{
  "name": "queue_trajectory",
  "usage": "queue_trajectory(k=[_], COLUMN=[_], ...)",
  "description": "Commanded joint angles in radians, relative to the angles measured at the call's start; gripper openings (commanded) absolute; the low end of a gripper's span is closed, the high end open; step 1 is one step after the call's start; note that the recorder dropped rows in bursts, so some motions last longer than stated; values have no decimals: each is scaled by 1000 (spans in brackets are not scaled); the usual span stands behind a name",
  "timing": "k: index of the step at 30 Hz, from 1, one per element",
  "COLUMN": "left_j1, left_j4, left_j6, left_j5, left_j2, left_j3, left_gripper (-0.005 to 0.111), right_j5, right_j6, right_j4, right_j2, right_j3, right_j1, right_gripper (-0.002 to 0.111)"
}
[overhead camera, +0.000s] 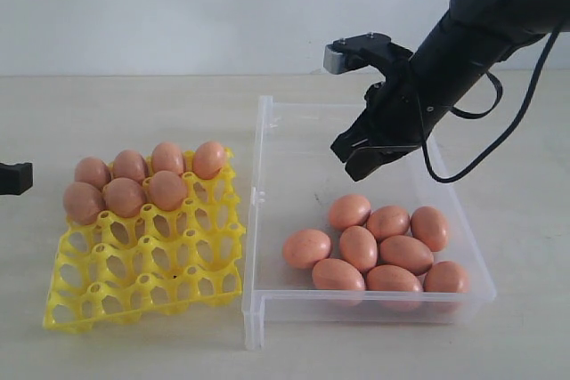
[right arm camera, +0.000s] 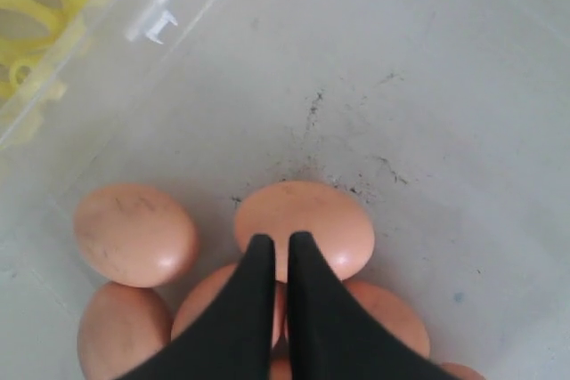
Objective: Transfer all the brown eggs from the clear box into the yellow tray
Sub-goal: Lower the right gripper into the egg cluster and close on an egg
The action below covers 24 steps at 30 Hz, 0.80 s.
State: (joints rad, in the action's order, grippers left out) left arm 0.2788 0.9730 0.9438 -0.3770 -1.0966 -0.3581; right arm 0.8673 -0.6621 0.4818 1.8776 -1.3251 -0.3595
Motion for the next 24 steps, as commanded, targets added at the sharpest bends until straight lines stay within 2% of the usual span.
queue_trajectory(k=[1,6,8,18,24], left_j1=[-2,-2,-2,-2,-2], left_j4=[-4,-5,-5,-5,-5], left_j6=[-9,-9,-9,-9,-9], left_j5=[-6,-11,-11,-14,-14], left_j2=[8,8,8,8,8], left_j3=[3,3,3,3,3], left_gripper=[4,4,4,4,4], right_j5=[35,66,78,13,49], right_j6=[37,125,127,202,214], right_j4=[-49,-174,-194,-140,-343], right_j2=[-2,-2,-2,5,38], right_j3=[-1,-1,-1,-1,-1], right_j1=[10,10,10,-2,-53], right_gripper=[10,45,54,54,54])
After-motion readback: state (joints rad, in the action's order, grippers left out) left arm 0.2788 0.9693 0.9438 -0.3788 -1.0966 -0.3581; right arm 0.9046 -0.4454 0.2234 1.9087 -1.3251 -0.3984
